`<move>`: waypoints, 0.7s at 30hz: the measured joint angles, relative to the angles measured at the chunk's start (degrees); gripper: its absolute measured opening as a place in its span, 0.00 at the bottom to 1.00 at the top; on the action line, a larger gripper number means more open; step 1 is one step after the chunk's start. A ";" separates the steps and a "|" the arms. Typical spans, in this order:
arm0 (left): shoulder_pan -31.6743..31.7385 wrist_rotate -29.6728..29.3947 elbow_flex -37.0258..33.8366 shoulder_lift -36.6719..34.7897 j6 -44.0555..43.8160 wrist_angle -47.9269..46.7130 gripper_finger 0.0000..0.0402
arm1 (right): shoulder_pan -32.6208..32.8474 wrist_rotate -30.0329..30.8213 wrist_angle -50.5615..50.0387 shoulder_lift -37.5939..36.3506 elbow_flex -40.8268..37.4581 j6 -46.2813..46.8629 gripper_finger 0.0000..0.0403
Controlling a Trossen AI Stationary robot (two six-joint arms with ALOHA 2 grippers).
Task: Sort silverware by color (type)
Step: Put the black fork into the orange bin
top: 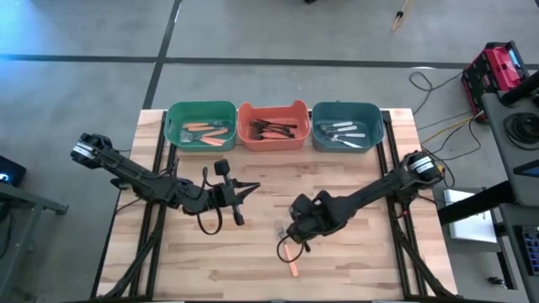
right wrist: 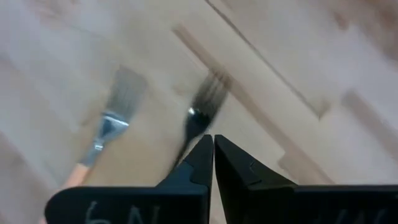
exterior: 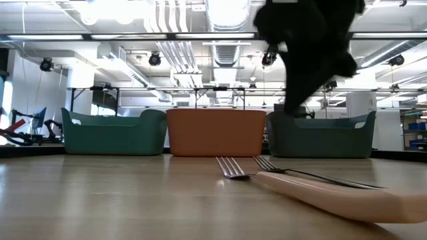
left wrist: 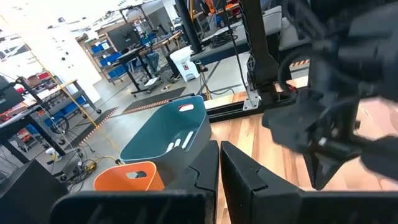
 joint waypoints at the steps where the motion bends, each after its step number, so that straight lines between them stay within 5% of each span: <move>1: 0.03 0.00 0.00 0.00 0.00 0.05 0.00 | -0.02 -0.43 0.22 0.00 -0.77 1.77 0.02; 13: 2.64 0.00 -0.02 0.04 3.60 1.76 0.00 | 3.12 9.68 16.26 4.54 -3.18 4.76 0.04; 21: 2.68 0.00 -0.13 0.04 3.04 0.59 0.00 | 3.54 9.56 15.97 5.92 -3.40 7.60 0.28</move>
